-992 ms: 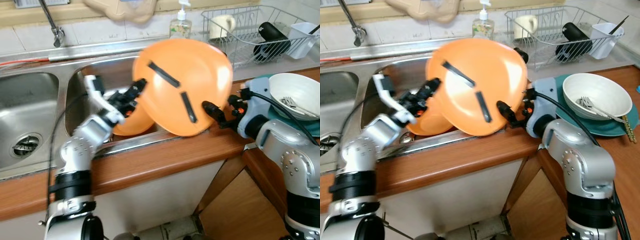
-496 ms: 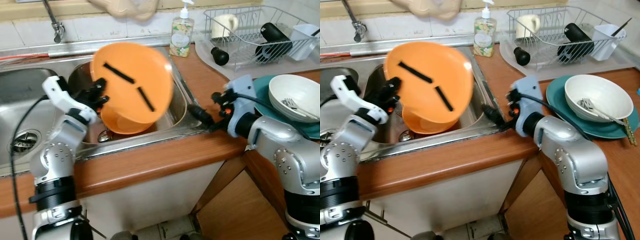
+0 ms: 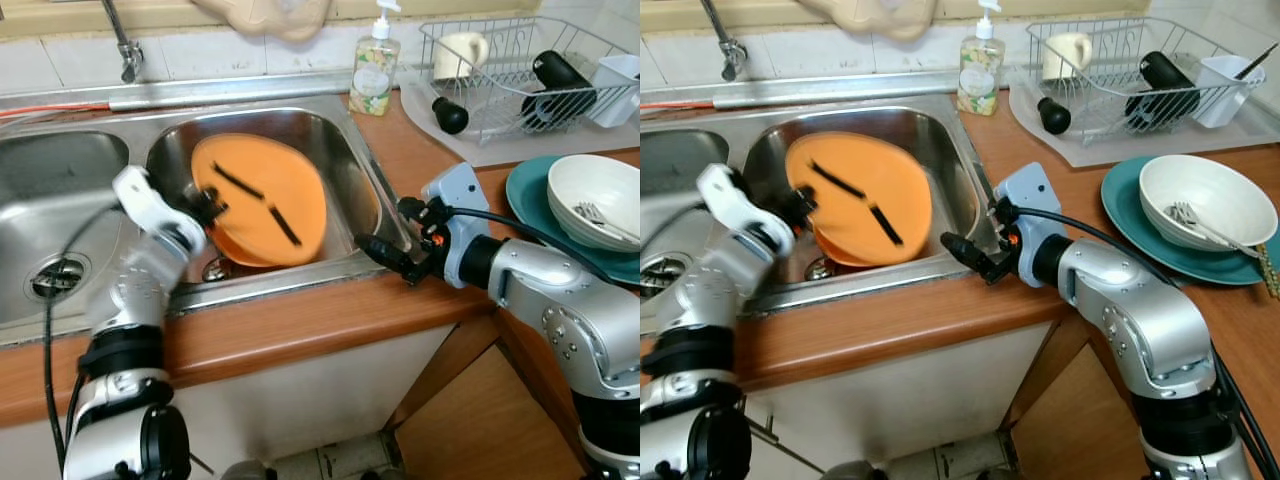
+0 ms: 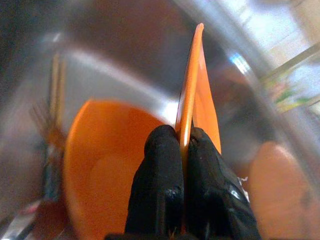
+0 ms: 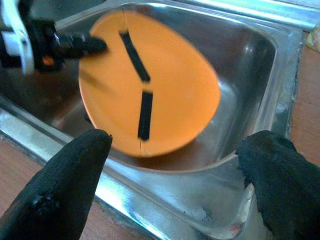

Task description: Kitchen organization

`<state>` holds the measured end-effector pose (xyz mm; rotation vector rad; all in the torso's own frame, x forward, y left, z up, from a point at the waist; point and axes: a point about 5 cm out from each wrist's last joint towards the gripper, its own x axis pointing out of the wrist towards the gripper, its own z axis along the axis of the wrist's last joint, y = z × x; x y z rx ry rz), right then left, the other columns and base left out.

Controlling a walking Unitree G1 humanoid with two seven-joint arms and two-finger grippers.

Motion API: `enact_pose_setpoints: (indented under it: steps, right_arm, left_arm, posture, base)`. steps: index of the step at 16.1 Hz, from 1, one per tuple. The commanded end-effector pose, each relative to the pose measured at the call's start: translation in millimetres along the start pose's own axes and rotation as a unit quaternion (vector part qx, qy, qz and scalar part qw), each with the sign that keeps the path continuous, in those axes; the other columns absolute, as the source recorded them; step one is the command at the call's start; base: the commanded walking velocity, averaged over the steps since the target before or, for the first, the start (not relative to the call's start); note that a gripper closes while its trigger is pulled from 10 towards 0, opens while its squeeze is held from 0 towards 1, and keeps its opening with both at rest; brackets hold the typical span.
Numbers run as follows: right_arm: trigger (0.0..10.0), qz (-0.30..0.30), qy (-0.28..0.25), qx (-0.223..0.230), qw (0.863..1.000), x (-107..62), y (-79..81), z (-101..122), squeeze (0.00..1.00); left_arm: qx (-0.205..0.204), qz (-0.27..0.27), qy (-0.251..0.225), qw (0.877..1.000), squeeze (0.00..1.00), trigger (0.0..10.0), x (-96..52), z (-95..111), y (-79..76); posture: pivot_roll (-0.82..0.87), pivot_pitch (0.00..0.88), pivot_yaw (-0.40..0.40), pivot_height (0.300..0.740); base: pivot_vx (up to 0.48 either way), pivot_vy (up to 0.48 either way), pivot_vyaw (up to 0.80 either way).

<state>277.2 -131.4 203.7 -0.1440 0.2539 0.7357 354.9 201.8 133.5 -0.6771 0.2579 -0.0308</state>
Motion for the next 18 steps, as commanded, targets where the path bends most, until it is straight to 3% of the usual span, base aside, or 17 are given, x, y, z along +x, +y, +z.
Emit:
enact_pose_setpoints:
  steps: [1,5,6,7,8,9,10,14,18]
  right_arm:
    - [10.0,0.004,0.002,-0.007,1.000,-1.7,1.8,-0.4,0.00]
    - [10.0,0.018,0.011,-0.011,1.000,-5.8,5.1,-4.3,0.00]
    - [10.0,0.020,0.014,-0.010,1.000,-6.3,5.4,-5.8,0.00]
    - [10.0,0.021,0.014,-0.009,1.000,-6.6,5.7,-6.4,0.00]
    - [10.0,0.022,0.014,-0.009,1.000,-6.9,6.1,-6.4,0.00]
    - [10.0,0.023,0.014,-0.009,1.000,-7.0,6.5,-6.1,0.00]
    - [10.0,0.027,0.009,-0.007,1.000,-7.3,7.2,-5.5,0.00]
    - [10.0,0.029,0.008,-0.007,1.000,-7.0,7.1,-6.2,0.00]
    - [10.0,-0.008,0.014,-0.012,1.000,-6.4,0.8,-8.1,0.00]
  left_arm:
    - [0.017,-0.002,-0.010,1.000,0.00,0.0,6.0,6.8,-8.6]
    - [0.028,0.015,0.025,0.999,0.00,0.0,16.4,-1.4,-11.5]
    - [0.039,0.025,0.034,0.998,0.00,1.7,18.0,-3.3,-10.5]
    - [0.053,0.031,0.040,0.997,0.00,10.0,19.1,-4.5,-9.7]
    - [0.064,0.036,0.051,0.996,0.05,10.0,20.2,-6.3,-8.9]
    - [0.073,0.040,0.058,0.995,0.74,10.0,20.9,-7.0,-7.9]
    - [0.086,0.038,0.055,0.994,1.00,10.0,21.4,-6.2,-6.9]
    - [0.117,0.028,0.042,0.992,1.00,10.0,20.5,-1.4,-5.6]
    - [0.211,0.035,0.033,0.976,1.00,10.0,11.9,3.1,4.9]
  posture:
    - [-0.06,0.000,0.014,0.740]
    - [-0.07,0.000,0.035,0.740]
    - [-0.07,0.000,0.038,0.740]
    - [-0.07,0.000,0.039,0.740]
    - [-0.07,0.000,0.038,0.740]
    - [-0.07,0.000,0.039,0.740]
    - [-0.08,0.000,0.039,0.740]
    - [-0.08,0.000,0.033,0.740]
    - [-0.07,0.000,0.022,0.740]
  base:
    - [0.000,0.000,0.00]
    - [0.000,0.000,0.00]
    - [0.000,0.000,0.00]
    - [0.000,0.000,0.00]
    - [0.000,0.000,0.00]
    - [0.000,0.000,0.00]
    - [0.000,0.000,0.00]
    - [0.000,0.000,0.00]
    - [0.000,0.000,0.00]
